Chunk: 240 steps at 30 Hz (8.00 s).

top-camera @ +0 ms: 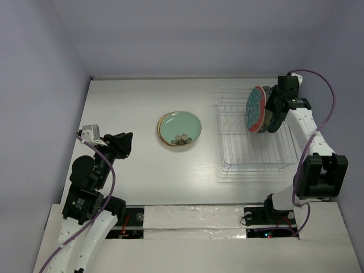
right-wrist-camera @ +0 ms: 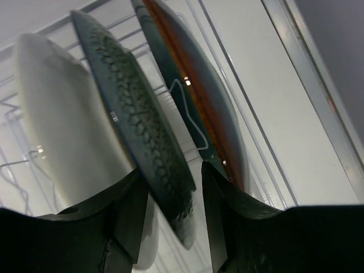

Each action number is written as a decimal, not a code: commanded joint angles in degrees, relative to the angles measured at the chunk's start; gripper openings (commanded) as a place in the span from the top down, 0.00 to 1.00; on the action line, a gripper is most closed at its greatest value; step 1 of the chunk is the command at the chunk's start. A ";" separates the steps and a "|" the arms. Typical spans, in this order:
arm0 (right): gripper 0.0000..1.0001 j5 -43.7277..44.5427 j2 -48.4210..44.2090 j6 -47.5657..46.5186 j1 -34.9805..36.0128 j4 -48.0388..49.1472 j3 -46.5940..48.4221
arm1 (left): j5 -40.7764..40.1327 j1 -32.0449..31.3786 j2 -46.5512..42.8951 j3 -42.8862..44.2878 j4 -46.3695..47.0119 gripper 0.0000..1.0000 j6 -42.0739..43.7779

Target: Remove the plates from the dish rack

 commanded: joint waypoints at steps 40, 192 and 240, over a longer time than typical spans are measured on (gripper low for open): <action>1.00 26.32 -15.83 -10.52 12.30 -8.75 28.87 | -0.37 -0.24 -0.13 0.26 2.21 0.68 -0.44; 1.00 42.13 1.48 -17.39 6.59 -11.38 34.55 | -2.48 -3.49 -13.32 0.61 1.94 0.78 -0.27; 1.00 -18.77 9.03 36.15 37.80 50.13 -12.00 | -3.09 -3.49 -6.20 0.09 1.15 0.75 -0.79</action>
